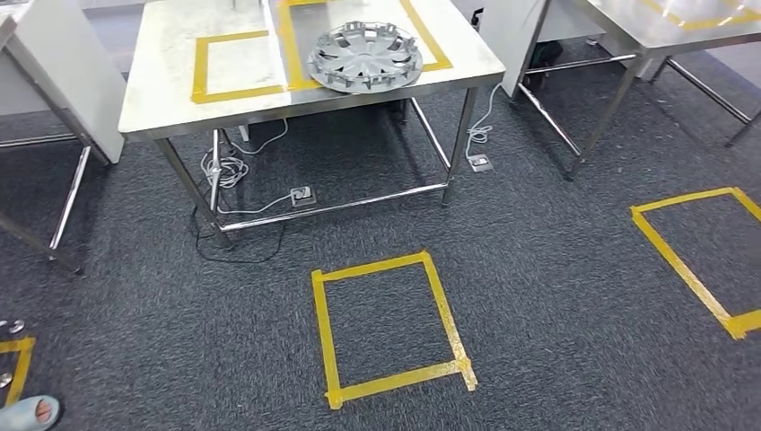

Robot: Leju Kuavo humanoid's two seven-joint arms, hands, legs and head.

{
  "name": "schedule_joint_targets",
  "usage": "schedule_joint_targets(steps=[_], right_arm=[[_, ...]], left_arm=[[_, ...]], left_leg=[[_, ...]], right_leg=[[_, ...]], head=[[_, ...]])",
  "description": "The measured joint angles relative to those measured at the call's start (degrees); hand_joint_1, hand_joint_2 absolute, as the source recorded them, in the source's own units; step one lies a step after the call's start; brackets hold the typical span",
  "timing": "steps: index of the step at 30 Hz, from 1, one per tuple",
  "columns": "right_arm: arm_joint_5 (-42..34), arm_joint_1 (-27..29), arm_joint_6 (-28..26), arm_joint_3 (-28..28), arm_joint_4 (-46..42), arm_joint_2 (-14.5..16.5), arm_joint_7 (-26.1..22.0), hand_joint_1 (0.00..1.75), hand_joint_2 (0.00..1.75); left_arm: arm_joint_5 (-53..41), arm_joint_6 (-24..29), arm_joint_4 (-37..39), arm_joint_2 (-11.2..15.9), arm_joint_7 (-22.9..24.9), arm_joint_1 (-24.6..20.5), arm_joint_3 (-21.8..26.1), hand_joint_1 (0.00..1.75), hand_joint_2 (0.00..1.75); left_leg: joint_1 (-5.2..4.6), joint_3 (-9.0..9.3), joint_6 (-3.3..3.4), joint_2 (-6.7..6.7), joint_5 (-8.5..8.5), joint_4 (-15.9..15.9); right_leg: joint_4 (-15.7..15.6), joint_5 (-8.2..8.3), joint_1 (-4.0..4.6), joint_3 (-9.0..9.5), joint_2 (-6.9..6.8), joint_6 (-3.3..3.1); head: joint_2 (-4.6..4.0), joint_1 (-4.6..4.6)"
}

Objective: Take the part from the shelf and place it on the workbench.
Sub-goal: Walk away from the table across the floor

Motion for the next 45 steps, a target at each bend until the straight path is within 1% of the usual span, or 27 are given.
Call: schedule_joint_targets(steps=[2, 4, 6, 7, 9, 11, 13, 14, 15, 17, 19, 21, 22, 24, 26, 28, 29, 31, 32, 34, 35, 37, 39, 41, 43, 44, 45], right_arm=[[0.0, 0.0, 0.0, 0.0, 0.0, 0.0, -0.1, 0.00, 0.00], [0.0, -0.2, 0.0, 0.0, 0.0, 0.1, -0.1, 0.00, 0.00], [0.0, -0.1, 0.0, 0.0, 0.0, 0.0, -0.2, 0.00, 0.00], [0.0, 0.0, 0.0, 0.0, 0.0, 0.0, -0.3, 0.00, 0.00], [0.0, 0.0, -0.1, 0.0, 0.0, -0.1, -0.3, 0.00, 0.00], [0.0, -0.1, -0.1, 0.0, 0.0, -0.1, -0.3, 0.00, 0.00], [0.0, -0.1, -0.1, 0.0, 0.0, -0.1, -0.3, 0.00, 0.00], [0.0, -0.1, -0.1, 0.0, 0.0, 0.0, -0.3, 0.00, 0.00], [0.0, 0.0, -0.1, 0.0, 0.0, -0.1, -0.3, 0.00, 0.00], [0.0, 0.0, -0.1, 0.0, 0.0, -0.1, -0.3, 0.00, 0.00], [0.0, 0.0, -0.1, 0.0, 0.0, -0.1, -0.3, 0.00, 0.00], [0.0, 0.0, -0.2, 0.0, 0.0, -0.2, -0.3, 0.00, 0.00], [0.0, 0.1, -0.2, 0.0, 0.0, -0.2, -0.3, 0.00, 0.00], [-0.1, 0.1, -0.2, 0.0, 0.0, -0.3, -0.4, 0.00, 0.00], [-0.2, 0.1, -0.2, 0.0, 0.0, -0.3, -0.7, 0.00, 0.00], [-0.4, 0.0, -0.2, 0.0, 0.0, -0.2, -1.0, 0.00, 0.00], [-0.5, 0.0, -0.2, 0.0, 0.0, -0.2, -1.1, 0.00, 0.00], [-0.7, 0.0, -0.2, 0.0, 0.0, -0.1, -1.1, 0.00, 0.00], [-0.7, 0.0, -0.2, 0.0, 0.0, -0.1, -1.1, 0.00, 0.00], [-0.8, -0.1, -0.2, 0.0, 0.0, -0.1, -1.1, 0.00, 0.00], [-0.8, -0.1, -0.2, 0.0, 0.0, -0.1, -1.1, 0.00, 0.00], [-0.9, 0.1, -0.3, 0.0, 0.0, -0.2, -1.1, 0.00, 0.00], [-0.9, 0.1, -0.3, 0.0, 0.0, -0.3, -1.1, 0.00, 0.00], [-1.0, -0.1, -0.3, 0.0, 0.0, -0.3, -1.1, 0.00, 0.00], [-1.0, -0.1, -0.3, 0.0, 0.0, -0.3, -1.1, 0.00, 0.00], [-1.0, -0.1, -0.3, 0.0, 0.0, -0.3, -1.1, 0.00, 0.00], [-1.0, 0.0, -0.3, 0.0, 0.0, -0.4, -1.1, 0.00, 0.00]], left_arm=[[-0.1, 0.0, 0.0, 0.1, 0.0, 0.0, 0.0, 0.00, 0.00], [-0.1, 0.0, 0.0, 0.2, 0.0, -0.1, 0.0, 0.00, 0.00], [-0.2, 0.0, 0.0, 0.2, 0.0, -0.3, 0.0, 0.00, 0.00], [-0.2, 0.1, 0.0, 0.2, 0.0, -0.3, 0.0, 0.00, 0.00], [-0.2, 0.1, 0.0, 0.1, 0.0, -0.3, 0.0, 0.00, 0.00], [-0.2, 0.1, 0.0, 0.2, 0.1, -0.1, 0.0, 0.00, 0.00], [-0.2, 0.2, 0.0, 0.2, 0.2, 0.1, 0.0, 0.00, 0.00], [-0.2, 0.3, 0.0, 0.2, 0.3, 0.1, 0.0, 0.00, 0.00], [-0.2, 0.4, 0.0, 0.1, 0.4, 0.1, 0.0, 0.00, 0.00], [-0.3, 0.7, 0.0, 0.0, 0.5, -0.1, 0.0, 0.00, 0.00], [-0.3, 0.9, 0.0, -0.1, 0.5, -0.3, 0.0, 0.00, 0.00], [-0.3, 1.0, -0.1, -0.2, 0.5, -0.4, 0.0, 0.00, 0.00], [-0.3, 1.1, -0.1, -0.2, 0.5, -0.5, 0.0, 0.00, 0.00], [-0.4, 1.2, -0.1, -0.2, 0.5, -0.5, 0.0, 0.00, 0.00], [-0.5, 1.2, -0.1, -0.2, 0.4, -0.4, 0.0, 0.00, 0.00], [-0.6, 1.6, -0.1, -0.2, 0.2, -0.1, 0.0, 0.00, 0.00], [-0.6, 1.9, -0.1, -0.2, 0.1, 0.0, 0.0, 0.00, 0.00], [-0.6, 2.7, -0.1, -0.3, 0.0, 0.0, -0.1, 0.00, 0.00], [-0.6, 2.9, -0.1, -0.3, -0.1, 0.0, -0.1, 0.00, 0.00], [-0.5, 3.2, -0.1, -0.5, -0.1, -0.1, -0.1, 0.00, 0.00], [-0.5, 3.3, -0.1, -0.6, -0.1, -0.2, -0.1, 0.00, 0.00], [-0.4, 3.4, -0.2, -0.8, 0.0, -0.3, -0.1, 0.00, 0.00], [-0.4, 3.4, -0.2, -1.0, 0.1, -0.3, 0.0, 0.00, 0.00], [-0.4, 3.4, -0.2, -1.2, 0.1, -0.2, -0.1, 0.00, 0.00], [-0.4, 3.4, -0.2, -1.2, 0.1, -0.1, -0.1, 0.00, 0.00], [-0.4, 3.4, -0.2, -1.2, 0.1, -0.1, -0.1, 0.00, 0.00], [-0.4, 3.3, -0.2, -1.3, 0.2, -0.1, -0.1, 0.00, 0.00]], left_leg=[[0.16, 3.50, 0.36, -2.58, 2.93, -7.6], [0.17, 4.94, 0.58, -4.23, 3.25, -11.3], [0.14, 5.17, 1.00, -3.14, 3.18, -11.7], [0.24, 5.43, 1.34, -2.41, 3.34, -11.9], [0.52, 5.79, 1.93, -0.84, 3.79, -12.3], [0.35, 5.60, 2.13, 0.85, 3.91, -12.3], [0.25, 5.50, 2.09, 2.67, 3.83, -12.2], [0.23, 5.51, 2.04, 3.51, 3.75, -12.2], [0.22, 5.58, 1.96, 4.27, 3.66, -12.2], [0.07, 5.81, 1.66, 5.57, 3.41, -12.1], [-0.09, 6.05, 1.09, 6.56, 3.20, -12.2], [-0.04, 6.43, 0.39, 7.54, 3.10, -12.4], [0.07, 6.47, 0.03, 7.27, 2.92, -12.2], [0.25, 5.45, -0.44, 4.64, 1.18, -9.9], [0.35, 2.23, -0.60, 1.62, -2.27, -3.3], [0.32, -0.81, -0.67, 0.88, -4.08, 2.6], [0.31, -1.19, -0.65, 0.73, -3.45, 3.1], [0.39, 0.75, -0.50, -0.25, 0.23, -1.7], [0.48, 2.22, -0.41, -1.78, 1.88, -5.2], [0.62, 4.28, -0.16, -4.24, 3.08, -10.1], [0.55, 4.69, 0.05, -4.63, 2.78, -10.7], [0.50, 5.20, 0.67, -3.25, 2.82, -11.1], [0.60, 5.56, 1.32, -1.61, 3.11, -11.6], [0.48, 5.60, 1.65, 0.20, 3.17, -11.8], [0.33, 5.56, 1.73, 2.16, 3.03, -11.8], [0.31, 5.60, 1.72, 3.04, 2.92, -11.8], [0.35, 5.71, 1.64, 3.84, 2.77, -11.8]], right_leg=[[0.7, -0.09, 0.02, -0.41, 1.52, 0.35], [1.2, -0.07, -0.11, -1.38, 2.83, 1.13], [1.3, 0.16, -0.32, -2.36, 4.17, 2.06], [1.6, -0.05, -0.32, -2.83, 3.91, 2.42], [4.9, -2.23, -0.29, -4.44, 1.27, 2.99], [12.0, -6.32, -0.51, -7.64, -1.81, 3.54], [17.0, -8.11, -0.84, -9.73, -2.68, 4.00], [16.4, -7.25, -0.95, -9.28, -2.88, 4.09], [13.6, -5.48, -1.00, -7.76, -3.20, 4.05], [5.6, -1.93, -0.78, -3.50, -5.11, 3.55], [1.3, -0.72, -0.33, -1.50, -6.39, 2.70], [1.0, -0.72, -0.01, -1.70, -5.48, 1.90], [0.7, -0.54, -0.11, -1.41, -4.91, 1.54], [-0.1, -0.01, -0.46, -0.63, -3.83, 0.82], [-0.4, 0.30, -0.63, -0.45, -2.69, 0.37], [-0.3, 0.36, -0.56, -0.64, -1.17, 0.24], [-0.2, 0.35, -0.53, -0.67, -0.32, 0.25], [0.2, 0.21, -0.58, -0.71, 1.45, 0.47], [0.7, 0.04, -0.55, -0.88, 2.26, 0.74], [1.5, -0.22, -0.63, -1.63, 3.72, 1.52], [1.7, -0.20, -0.73, -2.28, 4.40, 1.97], [1.9, -0.01, -1.02, -3.24, 5.09, 2.74], [4.1, -1.34, -0.89, -4.58, 2.35, 3.23], [10.6, -4.79, -0.78, -7.77, -1.41, 3.57], [16.8, -7.09, -0.96, -10.92, -2.58, 3.83], [17.5, -6.77, -1.08, -11.23, -2.78, 3.91], [15.8, -5.39, -1.20, -10.33, -3.06, 3.96]], head=[[0.00, -0.30], [0.00, -0.36], [0.00, -0.36], [0.00, -0.32], [0.00, 0.42], [0.00, 1.32], [0.00, 1.64], [0.00, 1.78], [0.00, 1.93], [0.00, 2.32], [0.00, 2.39], [0.00, 2.26], [0.00, 2.25], [0.00, 1.90], [0.00, 1.12], [0.00, 0.49], [0.00, 0.31], [0.00, -0.10], [0.00, -0.27], [0.00, -0.37], [0.00, -0.33], [0.00, -0.15], [0.00, 0.52], [0.00, 1.48], [0.00, 2.03], [0.00, 2.19], [0.00, 2.33]])
